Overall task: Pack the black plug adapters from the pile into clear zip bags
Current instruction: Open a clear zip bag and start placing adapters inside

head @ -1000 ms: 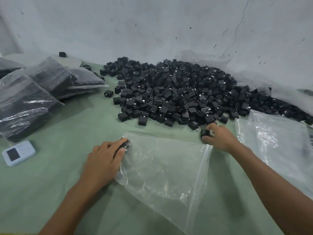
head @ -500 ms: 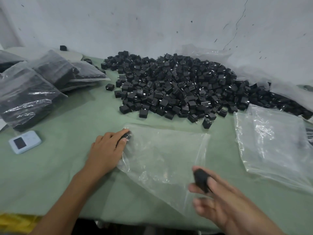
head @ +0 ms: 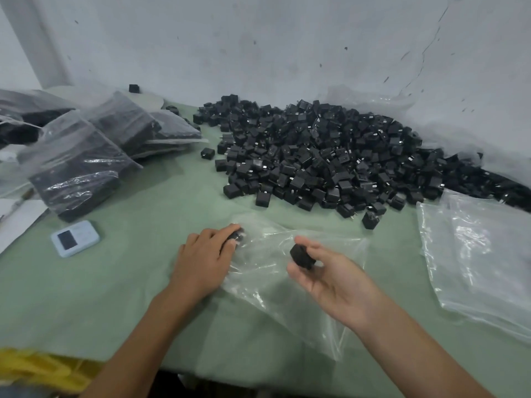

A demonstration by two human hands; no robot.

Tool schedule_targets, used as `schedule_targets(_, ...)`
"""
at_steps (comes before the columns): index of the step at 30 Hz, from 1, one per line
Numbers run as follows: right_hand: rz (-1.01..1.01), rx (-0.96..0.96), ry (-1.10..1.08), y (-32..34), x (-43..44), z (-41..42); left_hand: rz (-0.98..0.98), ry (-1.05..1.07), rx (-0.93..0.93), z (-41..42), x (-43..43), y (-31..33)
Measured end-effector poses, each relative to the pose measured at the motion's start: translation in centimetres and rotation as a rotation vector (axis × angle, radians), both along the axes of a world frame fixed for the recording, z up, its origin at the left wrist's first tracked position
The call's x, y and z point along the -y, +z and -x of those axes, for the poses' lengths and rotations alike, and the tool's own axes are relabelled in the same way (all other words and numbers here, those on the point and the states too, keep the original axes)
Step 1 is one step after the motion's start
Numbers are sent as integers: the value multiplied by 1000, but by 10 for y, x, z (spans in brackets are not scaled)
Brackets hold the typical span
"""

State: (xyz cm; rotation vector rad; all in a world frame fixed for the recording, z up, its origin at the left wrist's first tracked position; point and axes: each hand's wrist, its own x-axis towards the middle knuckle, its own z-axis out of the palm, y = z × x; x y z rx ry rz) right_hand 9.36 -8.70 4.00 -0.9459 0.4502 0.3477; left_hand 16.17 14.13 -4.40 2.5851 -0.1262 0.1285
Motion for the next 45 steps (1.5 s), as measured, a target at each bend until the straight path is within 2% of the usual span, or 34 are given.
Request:
schedule_targets(2, 22, 103, 157, -9, 25, 24, 5, 19, 12, 0, -1, -2)
schedule_targets(4, -122, 224, 368, -15, 58, 59, 15, 26, 20, -1, -1, -4)
schedule_targets(5, -207, 250, 330, -20, 75, 75, 18, 25, 24, -1, 0, -5)
schedule_targets(8, -346, 147, 260, -28, 102, 91, 19, 28, 22, -1, 0, -4)
schedule_targets(9, -249, 61, 231, -31, 105, 90, 12, 29, 17, -1, 0, -4)
schedule_targets(11, 92, -28, 157, -31, 100, 85, 2, 29, 2, 0, 1, -2)
schedule_targets(12, 158, -25, 190, -27, 93, 76, 2, 30, -2, 0, 1, -1)
schedule_targets(14, 169, -8, 266, -18, 79, 59, 8, 27, -11, 1, 2, 0)
schedule_targets(20, -172, -6, 9, -22, 74, 28, 3, -7, -3, -2, -1, -3)
schedule_targets(24, -290, -53, -37, -35, 62, 25, 15, -1, 0, -3, -1, -3)
schedule_targets(26, -394, -49, 19, -33, 47, 22, 11, 4, -6, -2, 0, -2)
schedule_targets(28, -280, -15, 146, -32, 36, 14, 18, 9, -12, -1, 0, -1)
schedule_targets(31, 318, 180, 266, -35, 36, -5, 31, 4, -14, 1, 0, 1)
schedule_targets(32, 414, 246, 331, -37, 37, -13, 32, 2, -14, 1, 1, 2)
schedule_targets(33, 398, 265, 384, -38, 37, -20, 35, 3, -18, 1, 1, 2)
schedule_targets(35, 244, 185, 425, -40, 29, -31, 32, 5, -22, 1, 1, 2)
schedule_targets(39, 84, 171, 366, -50, -6, -63, 30, 5, -21, 1, 0, 1)
schedule_targets(43, 134, 227, 297, -49, -37, -86, 29, 11, -13, 0, 1, 0)
schedule_targets(45, 284, 299, 230, -51, -49, -90, 28, 13, -12, 0, 1, -1)
